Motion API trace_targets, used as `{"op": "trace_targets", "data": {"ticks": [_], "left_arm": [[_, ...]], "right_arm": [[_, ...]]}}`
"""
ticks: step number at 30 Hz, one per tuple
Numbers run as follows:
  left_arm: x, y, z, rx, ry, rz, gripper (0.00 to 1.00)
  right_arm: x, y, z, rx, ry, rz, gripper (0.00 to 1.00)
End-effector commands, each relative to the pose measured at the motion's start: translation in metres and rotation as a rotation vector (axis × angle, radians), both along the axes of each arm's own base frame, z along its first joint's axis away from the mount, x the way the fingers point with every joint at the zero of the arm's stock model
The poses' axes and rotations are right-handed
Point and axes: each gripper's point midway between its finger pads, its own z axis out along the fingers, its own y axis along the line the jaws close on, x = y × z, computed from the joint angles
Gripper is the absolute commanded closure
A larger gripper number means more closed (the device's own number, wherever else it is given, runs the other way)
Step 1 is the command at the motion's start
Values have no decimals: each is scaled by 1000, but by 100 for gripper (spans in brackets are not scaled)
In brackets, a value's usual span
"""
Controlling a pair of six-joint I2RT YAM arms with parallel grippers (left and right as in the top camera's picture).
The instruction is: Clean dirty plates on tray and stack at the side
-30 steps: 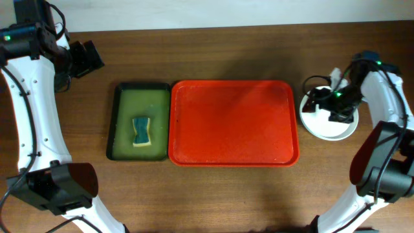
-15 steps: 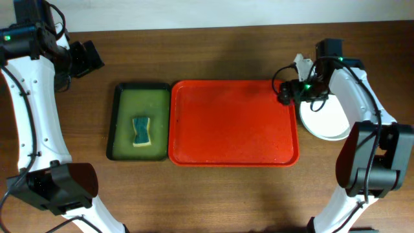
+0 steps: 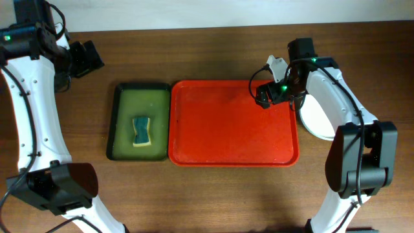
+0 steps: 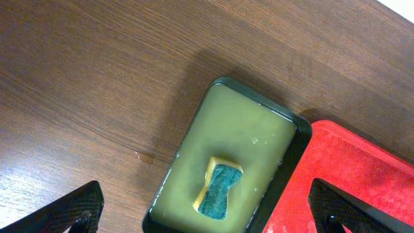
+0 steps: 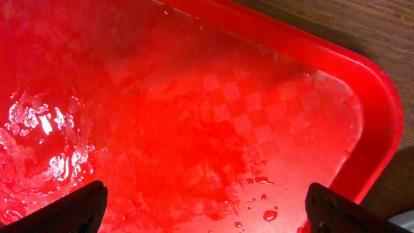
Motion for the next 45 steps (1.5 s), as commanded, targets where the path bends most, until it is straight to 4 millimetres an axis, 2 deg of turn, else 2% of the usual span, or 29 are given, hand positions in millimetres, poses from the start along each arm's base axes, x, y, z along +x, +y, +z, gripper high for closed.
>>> {"op": "trace_targets", "data": {"ticks": [1, 5, 7, 9, 10, 11, 13, 14, 15, 18, 19, 20, 22, 23, 24, 25, 27, 28, 29, 31, 34, 36, 38, 39, 42, 45], "left_arm": [[0, 1, 4, -8, -12, 11, 0], [0, 1, 4, -8, -12, 11, 0], [0, 1, 4, -8, -12, 11, 1], [0, 1, 4, -8, -12, 11, 1], [0, 1, 4, -8, -12, 11, 0], [0, 1, 4, -8, -12, 11, 1], [0, 1, 4, -8, -12, 11, 1], [0, 1, 4, -8, -12, 11, 1], [0, 1, 4, -8, -12, 11, 0], [0, 1, 4, -8, -12, 11, 1], [0, 1, 4, -8, -12, 11, 1], [0, 1, 4, -8, -12, 11, 1], [0, 1, 4, -8, -12, 11, 1], [0, 1, 4, -8, -12, 11, 0], [0, 1, 4, -8, -12, 11, 1], [0, 1, 4, -8, -12, 11, 1], [0, 1, 4, -8, -12, 11, 0], [0, 1, 4, -8, -12, 11, 0], [0, 1, 4, -8, -12, 11, 1], [0, 1, 4, -8, -12, 11, 1], [0, 1, 4, -8, -12, 11, 1], [0, 1, 4, -8, -12, 11, 1], [0, 1, 4, -8, -12, 11, 1], [0, 1, 4, -8, -12, 11, 1], [0, 1, 4, -8, -12, 11, 1], [0, 1, 4, -8, -12, 11, 0]], "right_arm": [[-1, 2, 1, 11, -3, 5, 1], [0, -1, 1, 4, -3, 1, 1], [1, 0, 15, -4, -40, 5, 1], [-6, 16, 99, 11, -242, 42, 1], [-14, 23, 131, 20, -322, 58, 1], [-29, 30, 174, 34, -429, 80, 1], [-80, 37, 270, 71, -687, 112, 2], [-92, 35, 287, 77, -738, 112, 1], [-118, 30, 319, 87, -836, 109, 1], [-224, 9, 401, 98, -1167, 97, 1], [-243, 2, 411, 90, -1222, 78, 1], [-286, -10, 428, 88, -1337, 50, 1], [-346, -19, 441, 116, -1475, 41, 1], [-370, -23, 437, 120, -1516, 37, 1], [-386, -28, 428, 118, -1543, 25, 1], [-397, -33, 410, 110, -1558, 9, 1], [-395, -36, 372, 95, -1537, -8, 1], [-385, -34, 348, 89, -1508, -9, 1], [-375, -34, 334, 80, -1492, -17, 1], [-341, -33, 313, 53, -1481, -46, 1], [-288, -36, 318, 18, -1657, -115, 1], [-262, -39, 305, -1, -1741, -138, 1], [-239, -38, 272, -6, -1711, -139, 1], [-226, -39, 248, 16, -1662, -157, 1], [-203, -39, 192, 1, -1545, -157, 1], [-193, -40, 160, 3, -1523, -168, 1]]}}
